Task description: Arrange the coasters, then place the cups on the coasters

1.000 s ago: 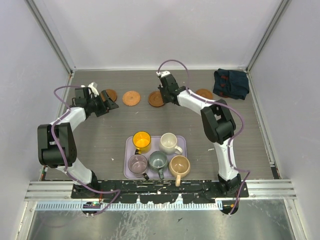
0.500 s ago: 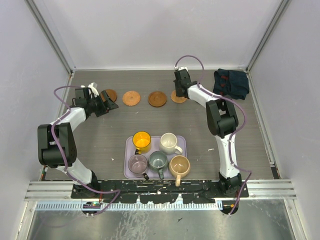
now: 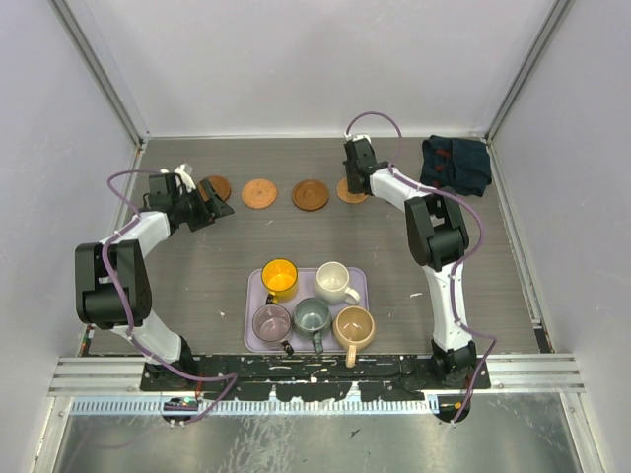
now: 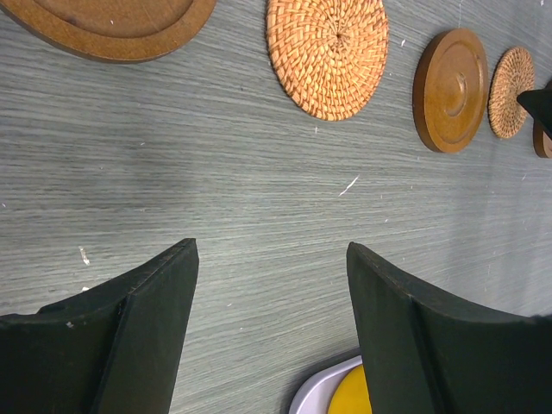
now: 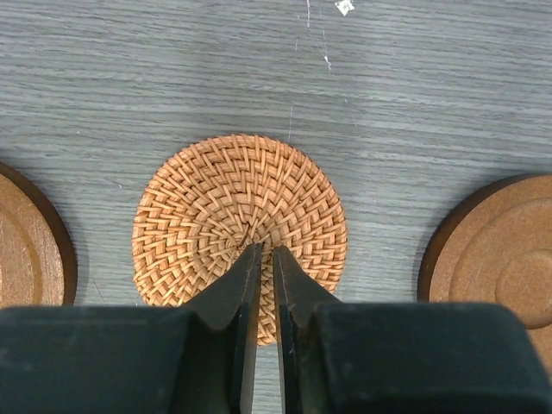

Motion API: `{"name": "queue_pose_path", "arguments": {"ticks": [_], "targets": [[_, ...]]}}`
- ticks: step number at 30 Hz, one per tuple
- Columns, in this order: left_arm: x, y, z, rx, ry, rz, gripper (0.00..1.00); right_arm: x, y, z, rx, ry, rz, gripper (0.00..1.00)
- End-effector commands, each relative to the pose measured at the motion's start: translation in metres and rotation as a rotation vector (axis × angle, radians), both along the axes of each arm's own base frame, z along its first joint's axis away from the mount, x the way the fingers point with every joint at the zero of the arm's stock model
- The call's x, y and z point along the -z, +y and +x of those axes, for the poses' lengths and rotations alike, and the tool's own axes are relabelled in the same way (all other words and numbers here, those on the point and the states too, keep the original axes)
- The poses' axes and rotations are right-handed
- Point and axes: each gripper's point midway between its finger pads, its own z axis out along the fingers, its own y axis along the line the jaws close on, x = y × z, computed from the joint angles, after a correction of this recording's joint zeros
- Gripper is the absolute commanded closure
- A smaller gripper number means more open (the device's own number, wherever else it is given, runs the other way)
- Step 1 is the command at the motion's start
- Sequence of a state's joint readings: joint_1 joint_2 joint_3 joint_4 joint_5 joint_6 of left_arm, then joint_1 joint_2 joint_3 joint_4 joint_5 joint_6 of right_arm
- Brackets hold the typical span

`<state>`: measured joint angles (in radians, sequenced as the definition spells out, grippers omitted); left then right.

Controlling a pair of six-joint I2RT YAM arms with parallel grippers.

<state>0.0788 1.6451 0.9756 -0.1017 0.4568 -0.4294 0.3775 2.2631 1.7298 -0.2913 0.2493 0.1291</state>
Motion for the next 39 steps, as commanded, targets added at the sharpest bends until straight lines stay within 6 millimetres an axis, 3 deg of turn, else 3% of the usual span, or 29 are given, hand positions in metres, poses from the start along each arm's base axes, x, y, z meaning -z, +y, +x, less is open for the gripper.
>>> {"name": "queue_pose_path", "arguments": {"ticks": [1,24,39], "targets": [[-0.014,0.0,0.012,0.011,-0.07,0.016,0.29,-0.008,-0.001,0.0,0.007,-0.027,0.0,0.83],[-0.012,-0.002,0.01,0.013,-0.055,-0.001,0.29,-0.007,-0.017,-0.019,0.052,-0.015,-0.027,0.84],[-0.01,-0.001,0.013,0.01,-0.056,0.003,0.29,-0.022,-0.01,-0.009,0.048,-0.054,-0.001,0.84]]}}
